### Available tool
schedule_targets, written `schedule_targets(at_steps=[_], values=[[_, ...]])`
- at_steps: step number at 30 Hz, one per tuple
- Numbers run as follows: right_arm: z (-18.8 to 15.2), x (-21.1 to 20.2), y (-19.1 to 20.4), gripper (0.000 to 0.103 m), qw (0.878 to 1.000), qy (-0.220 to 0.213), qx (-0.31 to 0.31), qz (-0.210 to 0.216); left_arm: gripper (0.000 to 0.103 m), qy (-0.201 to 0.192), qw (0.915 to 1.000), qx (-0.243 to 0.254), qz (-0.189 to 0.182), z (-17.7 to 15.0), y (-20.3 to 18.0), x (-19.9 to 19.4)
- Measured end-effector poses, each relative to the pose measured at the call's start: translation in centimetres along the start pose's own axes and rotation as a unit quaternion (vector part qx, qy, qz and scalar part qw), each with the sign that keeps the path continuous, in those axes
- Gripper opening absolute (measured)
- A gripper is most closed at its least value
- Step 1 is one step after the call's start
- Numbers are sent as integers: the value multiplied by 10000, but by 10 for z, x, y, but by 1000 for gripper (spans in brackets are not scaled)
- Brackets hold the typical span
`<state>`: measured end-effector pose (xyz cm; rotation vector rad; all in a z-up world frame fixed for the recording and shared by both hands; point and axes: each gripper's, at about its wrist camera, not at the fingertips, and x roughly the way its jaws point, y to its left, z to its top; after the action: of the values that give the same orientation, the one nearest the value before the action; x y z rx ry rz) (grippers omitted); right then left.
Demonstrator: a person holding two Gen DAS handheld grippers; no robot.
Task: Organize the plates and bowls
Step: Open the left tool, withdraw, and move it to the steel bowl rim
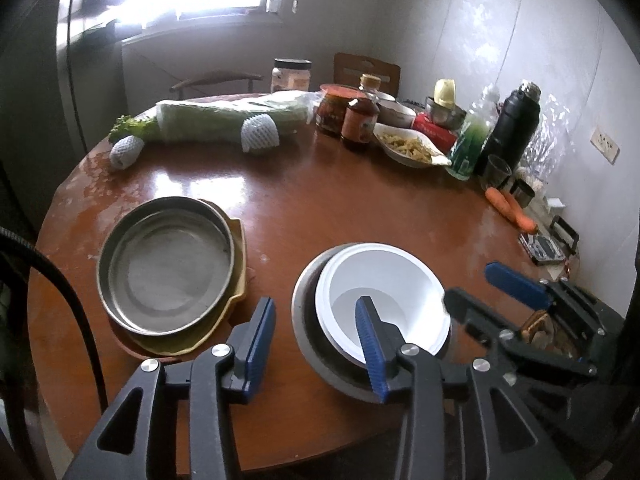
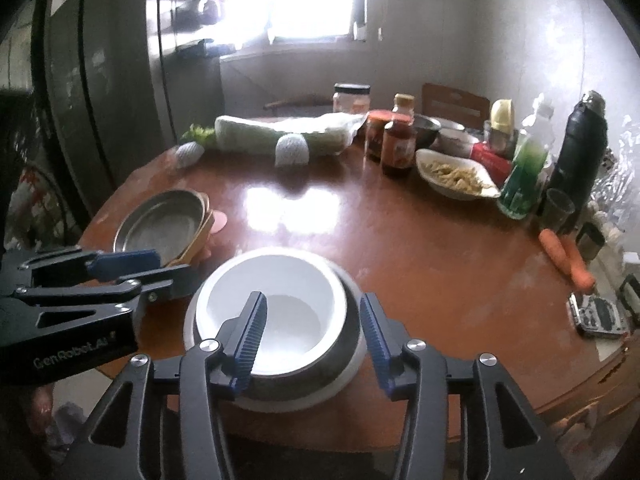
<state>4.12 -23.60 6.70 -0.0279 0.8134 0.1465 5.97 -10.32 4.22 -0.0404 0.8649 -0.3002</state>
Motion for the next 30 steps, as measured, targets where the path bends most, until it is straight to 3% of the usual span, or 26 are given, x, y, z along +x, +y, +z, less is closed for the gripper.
schedule_targets(at_steps=[7, 13, 20, 30], values=[[5, -11, -11, 58, 9999, -102, 100, -96, 49, 64, 9998, -116, -119, -1, 6, 0], [3, -7, -19, 62, 9998, -40, 192, -52, 53, 366, 9977, -428, -365, -3, 13, 19], [-5, 12, -30, 64, 9987, 211, 446, 135, 53, 559, 9955, -548, -533, -5, 11, 40], [-15, 48, -43, 65, 9944, 611, 783, 359, 57, 810, 9931, -704, -473, -8, 15, 68]])
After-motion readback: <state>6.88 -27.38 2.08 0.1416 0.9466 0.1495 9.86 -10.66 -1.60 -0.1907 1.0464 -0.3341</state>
